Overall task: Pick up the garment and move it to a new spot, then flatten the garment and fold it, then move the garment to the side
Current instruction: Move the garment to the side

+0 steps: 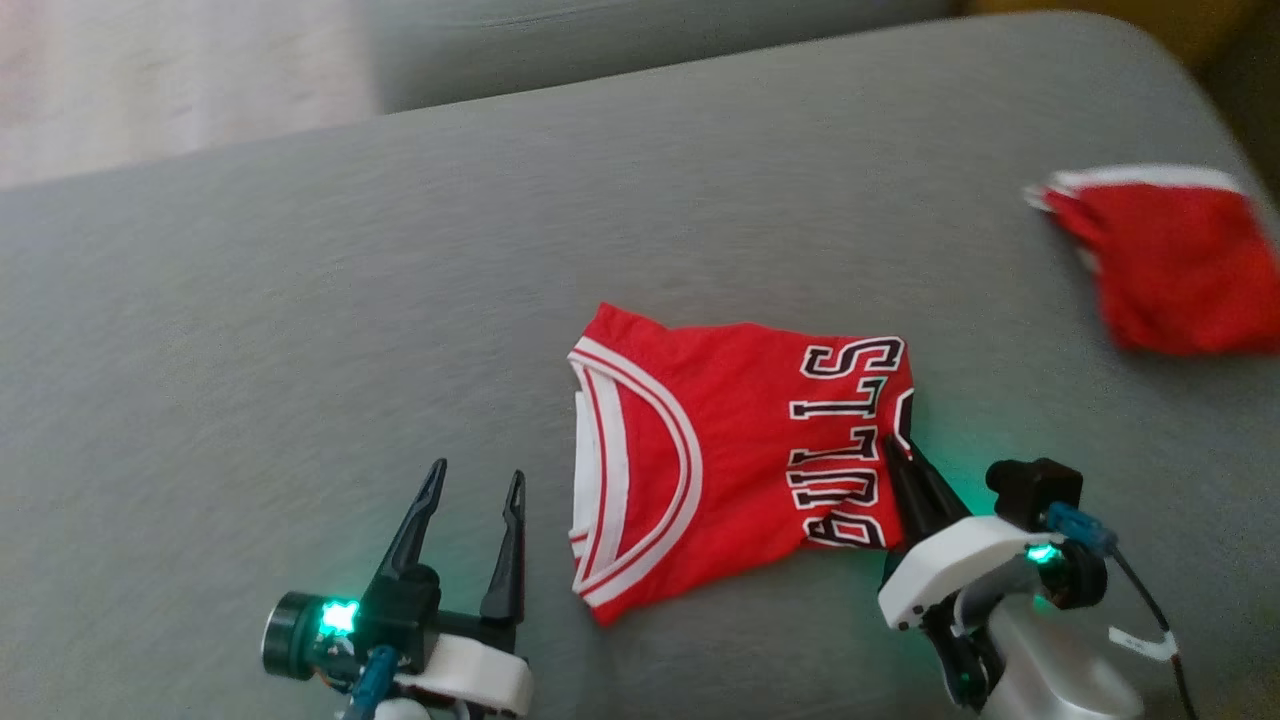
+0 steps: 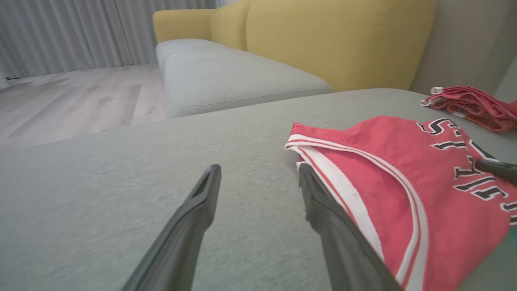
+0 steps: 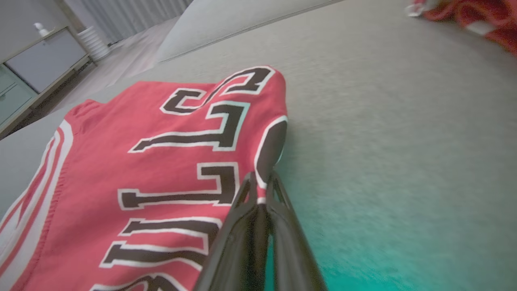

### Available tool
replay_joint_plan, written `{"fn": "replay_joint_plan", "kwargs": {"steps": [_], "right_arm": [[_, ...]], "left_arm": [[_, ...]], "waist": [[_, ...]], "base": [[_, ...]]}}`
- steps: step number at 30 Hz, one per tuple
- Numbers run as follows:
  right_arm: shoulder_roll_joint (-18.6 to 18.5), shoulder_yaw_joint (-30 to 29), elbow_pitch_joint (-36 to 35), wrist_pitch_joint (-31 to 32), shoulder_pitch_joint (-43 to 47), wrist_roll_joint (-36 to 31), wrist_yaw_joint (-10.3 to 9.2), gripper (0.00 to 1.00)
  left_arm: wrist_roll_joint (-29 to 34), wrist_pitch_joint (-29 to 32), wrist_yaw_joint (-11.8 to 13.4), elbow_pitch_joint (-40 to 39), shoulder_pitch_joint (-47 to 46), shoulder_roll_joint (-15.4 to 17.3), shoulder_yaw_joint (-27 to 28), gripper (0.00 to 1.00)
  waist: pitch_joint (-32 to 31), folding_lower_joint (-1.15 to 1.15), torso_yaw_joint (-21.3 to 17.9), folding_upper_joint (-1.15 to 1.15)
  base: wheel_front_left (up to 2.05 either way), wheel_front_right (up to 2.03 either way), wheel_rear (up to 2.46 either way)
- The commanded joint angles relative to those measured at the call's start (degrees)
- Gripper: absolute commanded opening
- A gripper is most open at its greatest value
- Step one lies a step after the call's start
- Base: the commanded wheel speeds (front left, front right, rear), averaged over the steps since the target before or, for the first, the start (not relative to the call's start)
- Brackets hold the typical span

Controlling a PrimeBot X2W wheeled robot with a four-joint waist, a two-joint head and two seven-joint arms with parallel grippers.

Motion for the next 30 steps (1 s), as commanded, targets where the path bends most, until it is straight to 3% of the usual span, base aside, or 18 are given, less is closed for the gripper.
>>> {"fn": "replay_joint_plan", "kwargs": {"steps": [1,7,14,20,25,30], "right_arm": [[-0.11,1.31,-2.72,-0.55,-0.14,0.3,-0.04,0.0],[-0.1,2.21,-6.68,-0.55,1.78,1.45,-0.04,0.0],[-0.1,1.6,-8.64,-0.55,2.39,1.03,-0.04,0.0],[-0.1,-1.22,-10.33,-0.55,0.45,-0.59,-0.04,0.0],[-0.39,-4.63,-10.35,-0.55,-7.77,-5.59,-0.04,0.0],[-3.65,-8.12,-6.24,-0.55,-17.75,-10.96,-0.04,0.0]], "left_arm": [[0.25,-0.47,-0.29,-1.45,-2.14,0.0,1.77,1.0],[0.18,-0.47,-0.82,-1.11,-2.98,0.0,0.9,1.0],[0.07,-0.47,-0.78,-1.52,-3.52,0.0,-0.98,1.0],[0.0,-0.47,-0.69,-1.38,-3.82,0.0,-1.88,1.0],[0.47,-0.47,-0.79,-0.88,-4.12,0.0,-1.89,1.0],[1.0,-0.47,-0.82,-0.37,-4.69,0.0,-1.75,1.0]], "waist": [[-0.21,0.0,-8.2,0.0],[-0.12,0.0,-14.33,0.0],[0.42,0.0,-16.53,0.0],[1.38,0.0,-16.25,0.0],[2.61,0.0,-14.82,0.0],[3.87,0.0,-13.06,0.0]], "base": [[0.0,0.0,0.0],[0.0,0.0,0.0],[0.0,0.0,0.0],[0.0,0.0,0.0],[0.0,0.0,0.0],[0.0,0.0,0.0]]}}
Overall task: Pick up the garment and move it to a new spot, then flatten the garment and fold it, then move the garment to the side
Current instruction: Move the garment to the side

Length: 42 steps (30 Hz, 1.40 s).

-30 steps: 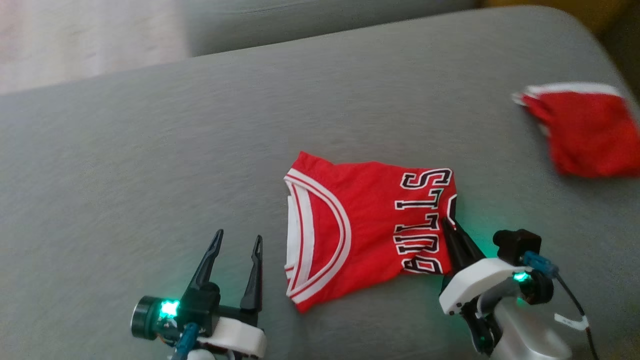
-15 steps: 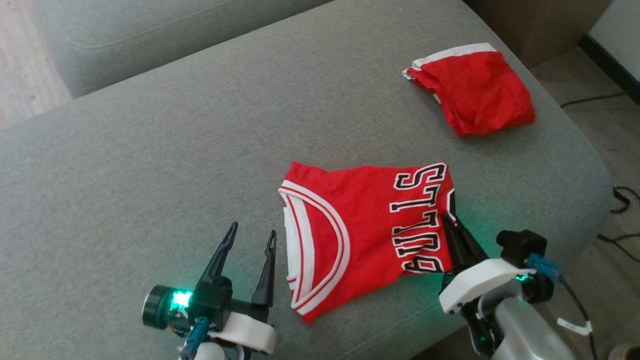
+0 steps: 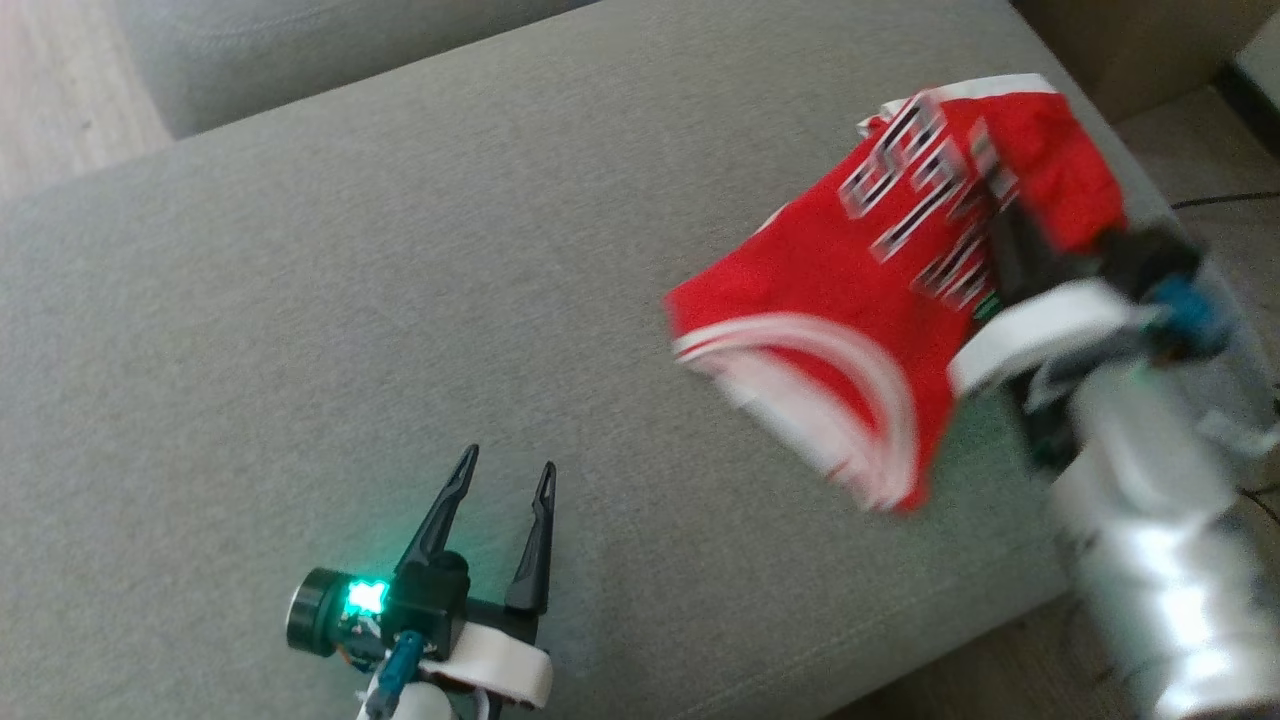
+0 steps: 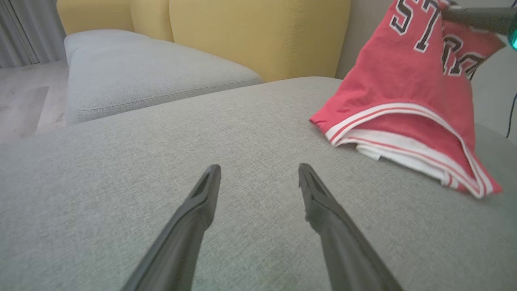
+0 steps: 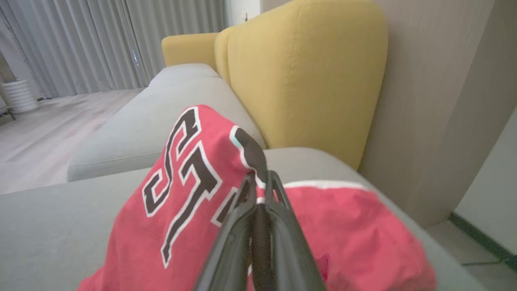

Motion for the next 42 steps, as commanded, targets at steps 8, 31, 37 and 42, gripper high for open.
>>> {"fn": "replay_joint_plan", "kwargs": {"steps": [8,31,37,42], "right_arm": [[-10.46,-12.25,9.29,0.96,-11.26,-10.63,-0.04,0.0],[2.88,-19.28,-5.83,-0.54,0.43,-17.71,-0.04,1.0],[3.31,-11.93,-11.11,-0.55,9.24,-9.15,-0.04,1.0],[3.33,-8.74,-13.35,-0.55,14.68,-4.86,-0.04,1.0]], "left_arm": [[0.68,-0.47,0.15,-1.34,-3.26,0.0,1.24,1.0],[1.23,-0.47,2.43,-1.84,-2.97,0.28,9.26,1.0],[0.71,-0.47,3.25,-1.56,-2.59,0.15,10.84,1.0],[0.15,-0.47,3.74,-1.27,-1.76,0.06,11.03,1.0]], "waist": [[1.98,-0.01,3.34,0.0],[1.32,-0.01,6.9,0.0],[0.24,-0.01,10.32,0.0],[-1.07,-0.01,14.09,0.0]], "base": [[0.0,0.0,0.0],[0.0,0.0,0.0],[0.0,0.0,0.0],[0.0,0.0,0.0]]}}
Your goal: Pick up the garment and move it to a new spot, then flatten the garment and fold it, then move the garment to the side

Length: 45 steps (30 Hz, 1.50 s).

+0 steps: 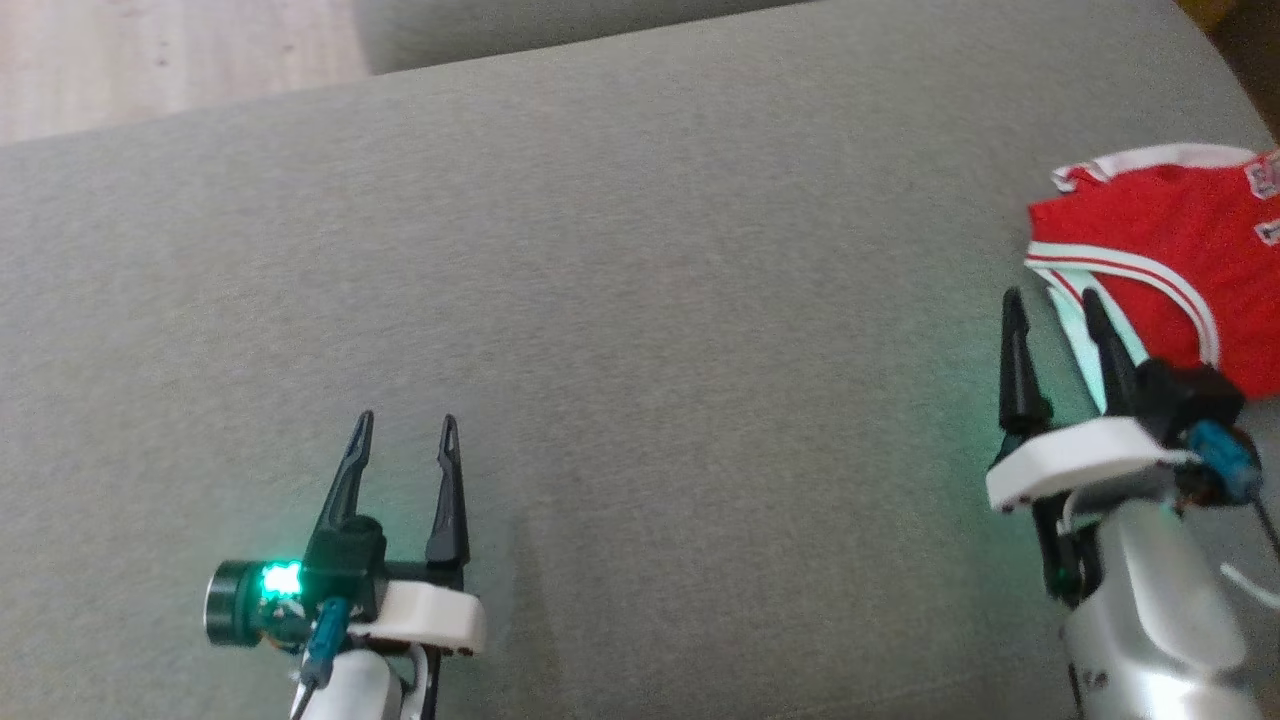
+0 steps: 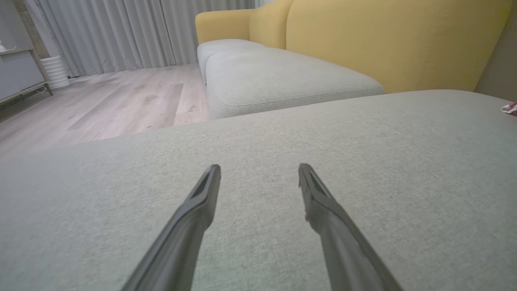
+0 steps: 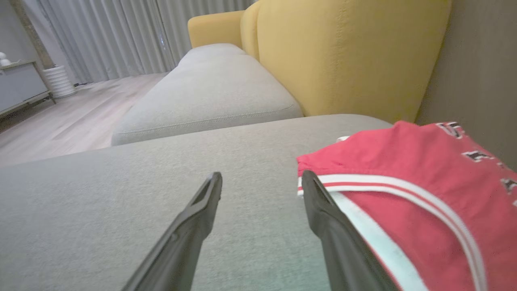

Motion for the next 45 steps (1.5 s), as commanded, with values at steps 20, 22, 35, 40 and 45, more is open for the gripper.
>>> {"fn": "replay_joint_plan", "kwargs": {"steps": [20,22,35,40,45], "right_arm": [[0.05,4.87,-1.98,-0.62,6.82,2.87,-0.04,1.0],[0.05,5.3,-1.82,-0.62,7.07,3.03,-0.04,1.0],[0.19,3.68,1.75,1.32,9.35,6.05,0.0,0.0],[0.19,3.59,0.75,2.03,9.68,9.54,0.0,0.0],[0.18,3.46,-0.41,2.88,10.05,13.66,-0.01,0.0]], "left_arm": [[-8.03,-0.46,-2.62,-0.63,5.07,0.01,5.47,1.0],[-8.45,-0.46,-3.02,-0.68,5.45,0.01,5.91,1.0],[-12.26,1.17,-4.33,3.14,6.92,-0.06,4.19,0.0],[-15.45,1.99,-4.71,2.76,6.71,-0.06,4.8,0.0],[-19.27,2.98,-5.16,2.3,6.45,-0.06,5.54,0.0]], "waist": [[-6.76,0.0,11.12,0.0],[-7.09,0.0,11.02,0.0],[-7.64,0.0,10.65,0.0],[-7.75,0.0,10.57,0.0],[-7.89,0.0,10.48,0.0]], "base": [[0.0,0.0,0.0],[0.0,0.0,0.0],[0.0,0.0,0.0],[0.0,0.0,0.0],[0.0,0.0,0.0]]}}
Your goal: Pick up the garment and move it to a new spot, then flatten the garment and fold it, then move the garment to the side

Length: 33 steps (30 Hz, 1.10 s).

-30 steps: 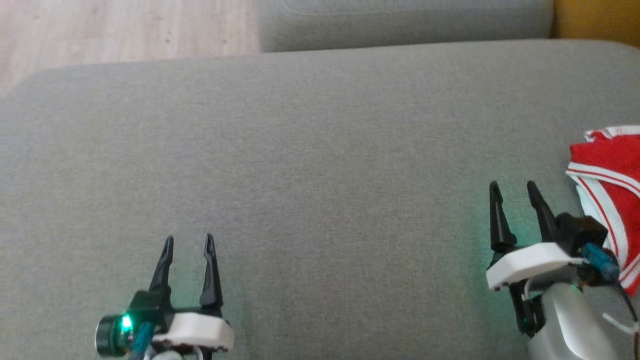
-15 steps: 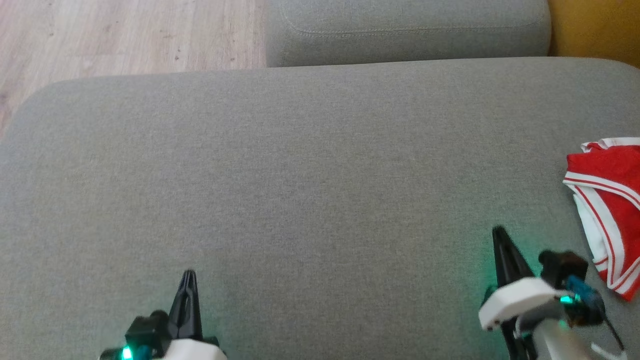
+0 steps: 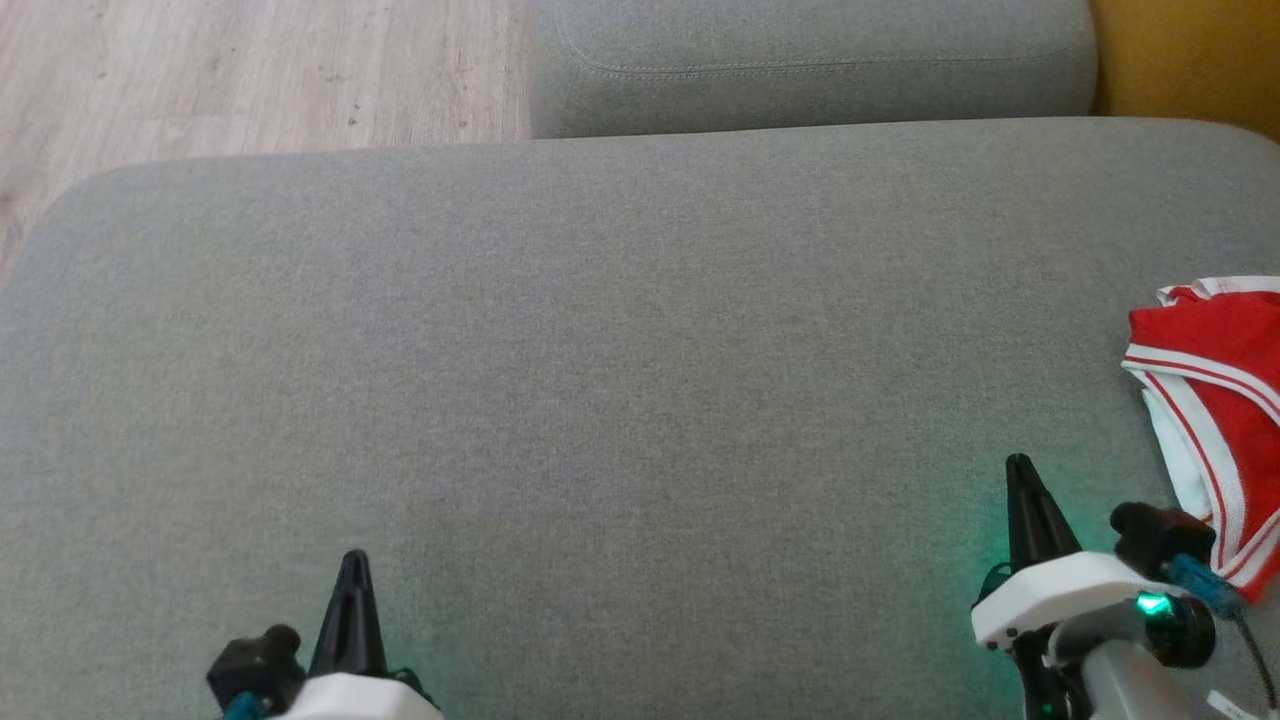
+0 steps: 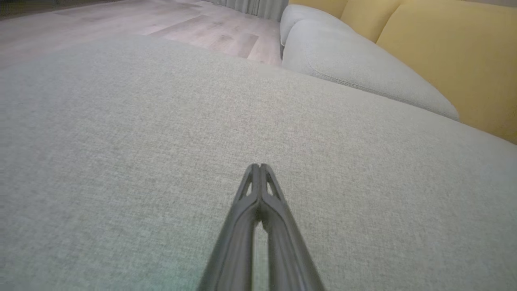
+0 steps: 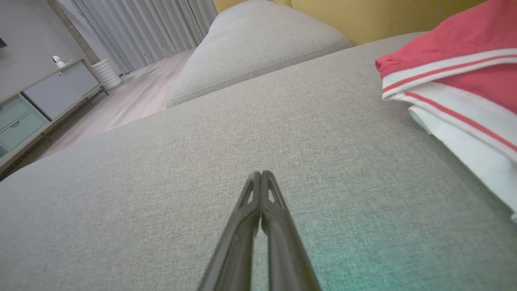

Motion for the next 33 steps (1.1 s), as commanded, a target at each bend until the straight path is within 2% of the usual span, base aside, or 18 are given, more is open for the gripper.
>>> {"fn": "replay_joint_plan", "kwargs": {"steps": [1,33], "right_arm": [[-0.2,-0.38,-2.46,0.42,-2.16,2.05,-0.01,0.0],[-0.23,-1.88,-7.86,5.67,-0.92,23.79,-0.02,0.0]], "left_arm": [[-1.8,0.35,-0.32,-1.93,-2.33,0.01,1.04,0.0],[-22.14,5.66,-2.74,-4.26,-3.81,0.03,5.04,0.0]], "waist": [[-0.04,0.0,-0.02,0.0],[-0.76,0.0,-0.5,0.0]], "base": [[0.0,0.0,0.0],[0.0,0.0,0.0]]}}
